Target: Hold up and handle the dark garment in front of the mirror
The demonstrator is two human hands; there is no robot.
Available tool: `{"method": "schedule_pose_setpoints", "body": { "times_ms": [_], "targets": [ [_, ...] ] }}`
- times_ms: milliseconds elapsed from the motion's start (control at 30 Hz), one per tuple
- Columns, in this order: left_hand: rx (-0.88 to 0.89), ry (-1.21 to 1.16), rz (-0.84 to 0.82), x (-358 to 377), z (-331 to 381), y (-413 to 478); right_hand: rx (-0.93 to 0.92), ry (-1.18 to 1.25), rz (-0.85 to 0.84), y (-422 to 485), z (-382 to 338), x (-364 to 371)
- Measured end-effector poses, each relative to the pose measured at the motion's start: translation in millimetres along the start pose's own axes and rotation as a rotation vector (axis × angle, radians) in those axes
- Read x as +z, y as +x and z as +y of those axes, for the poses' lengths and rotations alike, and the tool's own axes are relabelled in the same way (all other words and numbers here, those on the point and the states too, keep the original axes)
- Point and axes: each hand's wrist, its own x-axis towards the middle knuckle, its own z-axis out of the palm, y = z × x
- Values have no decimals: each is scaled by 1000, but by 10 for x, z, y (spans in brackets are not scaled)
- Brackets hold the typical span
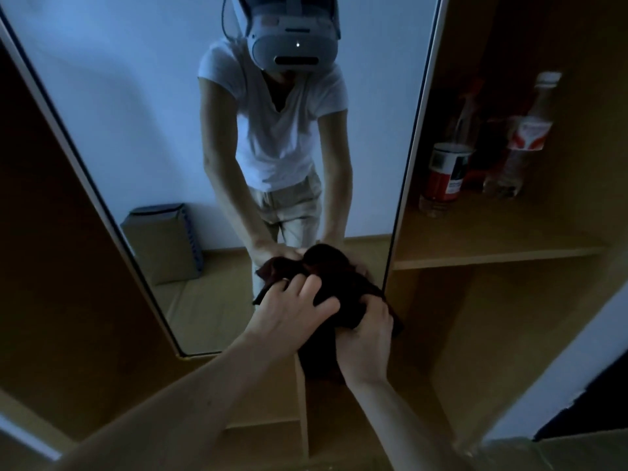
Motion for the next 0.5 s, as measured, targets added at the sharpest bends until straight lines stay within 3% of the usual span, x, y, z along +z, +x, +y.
{"method": "schedule_pose_setpoints", "body": {
  "times_ms": [167, 500],
  "targets": [
    [-33, 81, 107, -860, -307, 381, -48, 60, 15, 483, -802, -470],
    [-252, 183, 303, -3188, -1191, 1238, -443, -38, 50, 1644, -3031, -1607]
  ]
}}
